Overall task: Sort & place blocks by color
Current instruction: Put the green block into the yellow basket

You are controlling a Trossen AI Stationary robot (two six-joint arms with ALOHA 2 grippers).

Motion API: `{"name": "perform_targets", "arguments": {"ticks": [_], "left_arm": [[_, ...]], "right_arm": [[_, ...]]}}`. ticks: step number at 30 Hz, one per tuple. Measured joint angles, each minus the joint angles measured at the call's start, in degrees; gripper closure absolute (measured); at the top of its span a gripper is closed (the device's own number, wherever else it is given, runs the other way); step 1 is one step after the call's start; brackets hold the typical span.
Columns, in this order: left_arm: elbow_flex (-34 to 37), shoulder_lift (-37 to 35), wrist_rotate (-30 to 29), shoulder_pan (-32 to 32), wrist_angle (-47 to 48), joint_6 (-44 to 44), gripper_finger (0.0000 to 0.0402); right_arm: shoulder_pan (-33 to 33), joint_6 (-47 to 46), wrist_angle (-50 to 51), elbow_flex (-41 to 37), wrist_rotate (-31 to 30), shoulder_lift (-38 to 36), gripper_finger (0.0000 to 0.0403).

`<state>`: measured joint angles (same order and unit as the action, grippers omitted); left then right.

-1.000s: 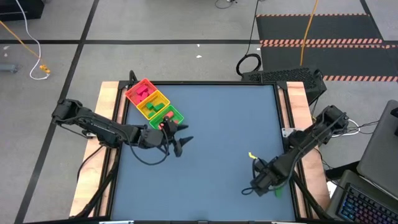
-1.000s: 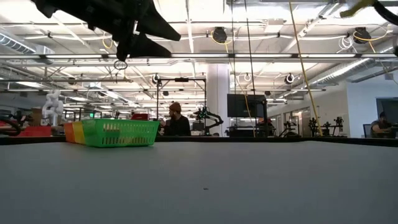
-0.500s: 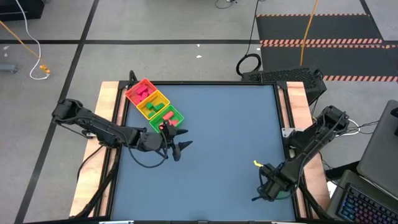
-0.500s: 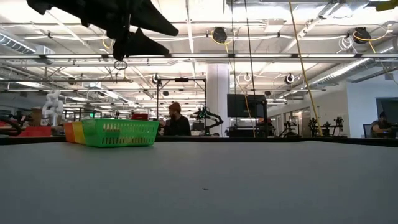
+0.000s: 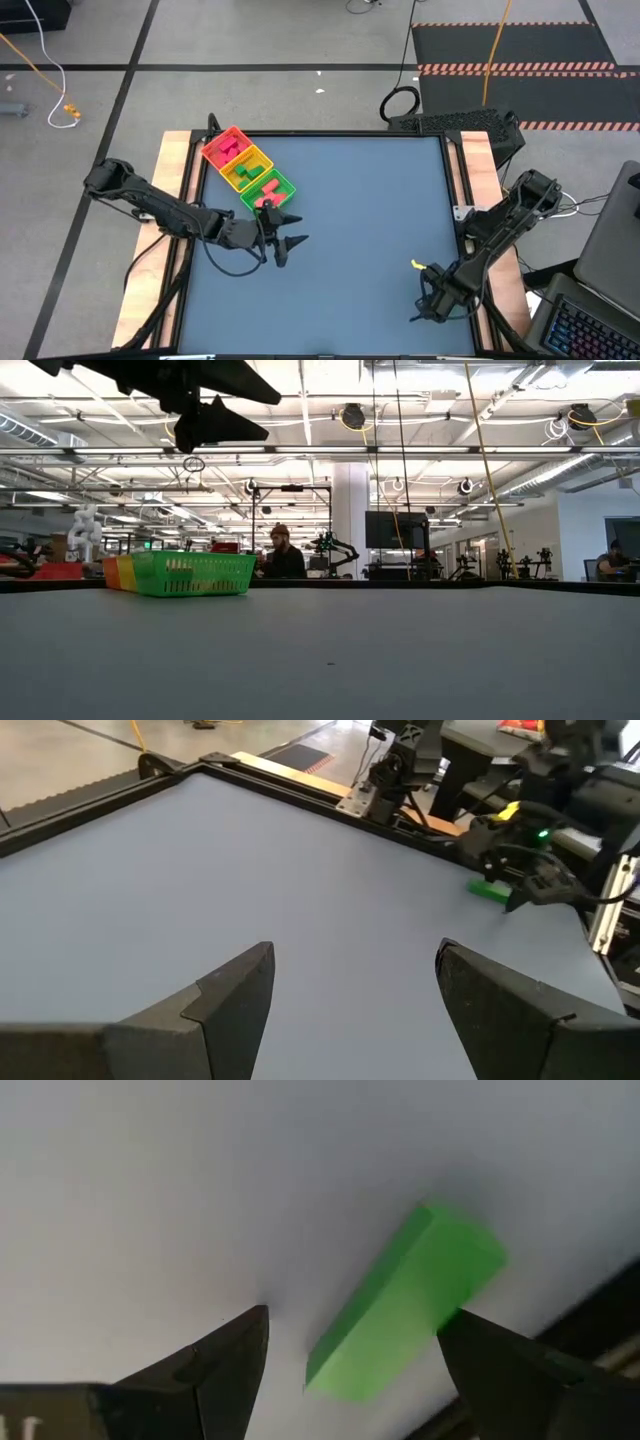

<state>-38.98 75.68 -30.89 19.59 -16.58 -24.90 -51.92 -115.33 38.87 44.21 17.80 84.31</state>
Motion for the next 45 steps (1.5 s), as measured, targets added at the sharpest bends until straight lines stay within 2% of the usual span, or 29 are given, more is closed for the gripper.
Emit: {"name": "perform_targets", "arguments": {"ticks": [4,7,17,24,29,34,38,41,45], "left_arm": [[0.0,0.0,0.0,0.5,0.0,-1.1,0.0128],[0.0,0.0,0.0,0.8,0.0,-1.1,0.0128],[0.0,0.0,0.0,1.9,0.0,-2.6,0.0128],[0.0,0.0,0.0,2.1,-0.2,-0.7,0.0128],[0.0,0.0,-0.4,0.0,-3.5,2.3,0.0128],[0.0,0.0,0.1,-3.3,-12.5,4.3,0.0128],[0.0,0.0,6.2,-6.6,-17.5,6.6,0.0128],[0.0,0.0,12.8,-9.7,-19.8,6.9,0.0128],[0.0,0.0,19.3,-14.1,-21.4,8.1,0.0128]], "right_arm": [[0.0,0.4,-3.6,-3.2,0.2,-0.2,0.0128],[0.1,1.7,-3.5,-3.7,0.3,-0.2,0.0151],[0.5,6.2,-4.5,-3.8,3.0,-0.1,0.0302],[1.3,10.0,-4.5,-2.9,2.1,-3.1,0.0306],[3.6,15.0,-5.3,-0.4,-8.2,-9.3,0.0306],[8.7,31.2,-8.1,1.4,-25.0,-15.2,0.0306],[14.8,50.1,-13.7,1.4,-35.4,-18.3,0.0306],[21.0,67.5,-20.4,1.4,-38.7,-19.0,0.0306],[29.2,89.9,-34.4,1.4,-38.7,-18.3,0.0306]]}}
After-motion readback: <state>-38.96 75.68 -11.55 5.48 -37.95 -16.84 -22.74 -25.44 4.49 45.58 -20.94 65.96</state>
